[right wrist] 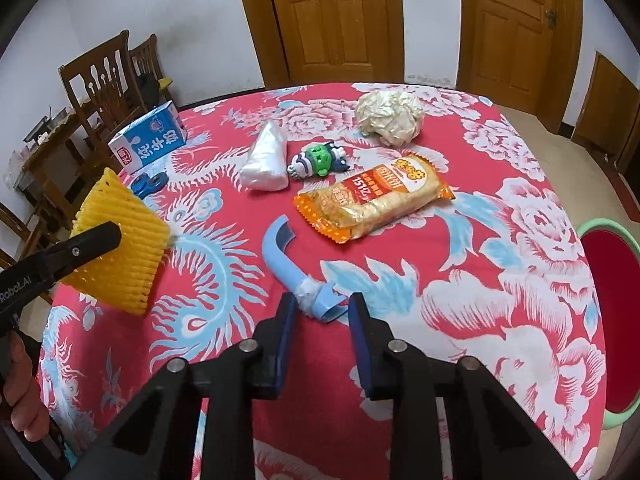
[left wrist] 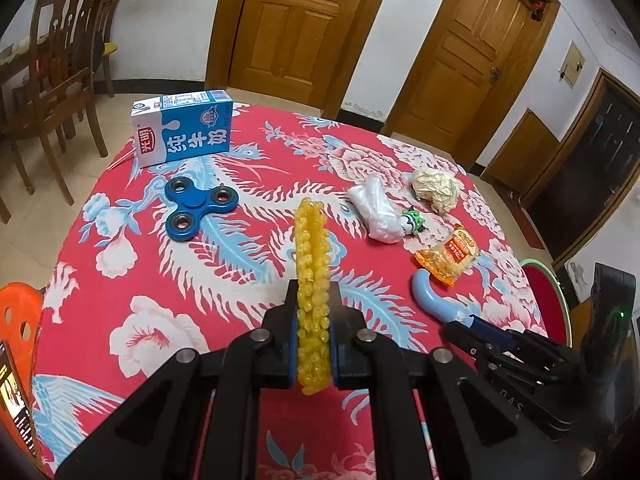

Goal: Collect trash
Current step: 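Grasp the blue plastic handle with the right gripper, then carry the yellow foam strip and blue handle over the red bucket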

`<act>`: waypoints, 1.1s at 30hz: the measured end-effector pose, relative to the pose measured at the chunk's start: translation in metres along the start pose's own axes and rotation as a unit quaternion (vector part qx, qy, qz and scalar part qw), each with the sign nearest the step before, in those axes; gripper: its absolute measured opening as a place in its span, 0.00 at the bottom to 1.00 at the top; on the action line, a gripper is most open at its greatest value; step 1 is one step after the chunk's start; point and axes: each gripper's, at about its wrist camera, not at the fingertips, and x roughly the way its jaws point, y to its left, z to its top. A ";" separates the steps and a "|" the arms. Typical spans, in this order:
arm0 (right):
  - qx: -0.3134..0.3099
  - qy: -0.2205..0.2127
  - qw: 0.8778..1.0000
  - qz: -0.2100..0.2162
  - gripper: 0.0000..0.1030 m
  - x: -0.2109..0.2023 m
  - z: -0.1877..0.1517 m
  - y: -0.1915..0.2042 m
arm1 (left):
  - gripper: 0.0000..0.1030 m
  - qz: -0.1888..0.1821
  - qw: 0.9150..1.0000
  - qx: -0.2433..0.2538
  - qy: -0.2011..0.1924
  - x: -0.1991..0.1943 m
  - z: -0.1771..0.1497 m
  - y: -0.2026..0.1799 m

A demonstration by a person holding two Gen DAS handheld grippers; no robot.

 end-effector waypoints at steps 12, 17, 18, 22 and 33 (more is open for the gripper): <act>0.025 -0.043 0.999 0.020 0.27 -0.038 -0.012 -0.011 | 0.10 -0.014 1.000 0.015 -0.004 -0.006 0.001 -0.019; 0.045 -0.067 0.996 0.026 0.27 -0.059 -0.016 -0.021 | 0.10 -0.027 0.999 0.025 -0.007 -0.010 0.003 -0.033; 0.047 -0.070 0.996 0.026 0.27 -0.062 -0.016 -0.022 | 0.10 -0.029 0.999 0.027 -0.007 -0.011 0.003 -0.035; 0.061 -0.087 0.994 0.023 0.27 -0.077 -0.018 -0.033 | 0.10 -0.041 0.998 0.036 -0.007 -0.012 0.005 -0.047; 0.111 -0.116 0.987 -0.003 0.28 -0.100 -0.022 -0.073 | 0.10 -0.073 0.995 0.069 -0.002 -0.008 0.010 -0.086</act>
